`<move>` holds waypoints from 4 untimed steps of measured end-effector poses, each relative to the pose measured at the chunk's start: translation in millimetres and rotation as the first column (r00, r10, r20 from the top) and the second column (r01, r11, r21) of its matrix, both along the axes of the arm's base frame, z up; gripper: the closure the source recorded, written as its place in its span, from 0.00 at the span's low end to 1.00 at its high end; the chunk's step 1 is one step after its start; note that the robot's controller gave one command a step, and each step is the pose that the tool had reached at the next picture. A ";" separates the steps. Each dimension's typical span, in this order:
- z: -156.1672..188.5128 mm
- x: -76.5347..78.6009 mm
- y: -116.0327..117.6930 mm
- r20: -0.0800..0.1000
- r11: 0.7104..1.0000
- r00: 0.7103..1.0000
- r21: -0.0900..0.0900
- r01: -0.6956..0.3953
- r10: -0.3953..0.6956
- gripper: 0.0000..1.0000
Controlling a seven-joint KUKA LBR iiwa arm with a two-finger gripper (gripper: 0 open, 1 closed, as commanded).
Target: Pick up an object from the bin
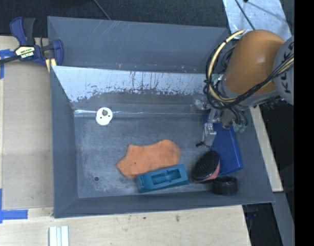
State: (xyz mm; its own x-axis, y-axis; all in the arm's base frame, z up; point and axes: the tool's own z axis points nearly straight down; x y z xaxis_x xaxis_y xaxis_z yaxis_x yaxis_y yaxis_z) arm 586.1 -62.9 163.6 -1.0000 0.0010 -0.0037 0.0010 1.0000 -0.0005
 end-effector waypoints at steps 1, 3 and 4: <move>-48.4 -28.4 40.5 0.003 1.000 1.000 0.000 0.002 -0.002 0.00; -92.4 -42.9 88.9 0.003 0.989 0.989 0.000 -0.145 0.145 1.00; -92.4 -42.9 88.9 0.003 0.989 0.989 0.000 -0.146 0.145 1.00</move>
Offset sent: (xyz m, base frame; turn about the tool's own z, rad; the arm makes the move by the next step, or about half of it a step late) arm -0.0172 0.0525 -0.0549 0.0173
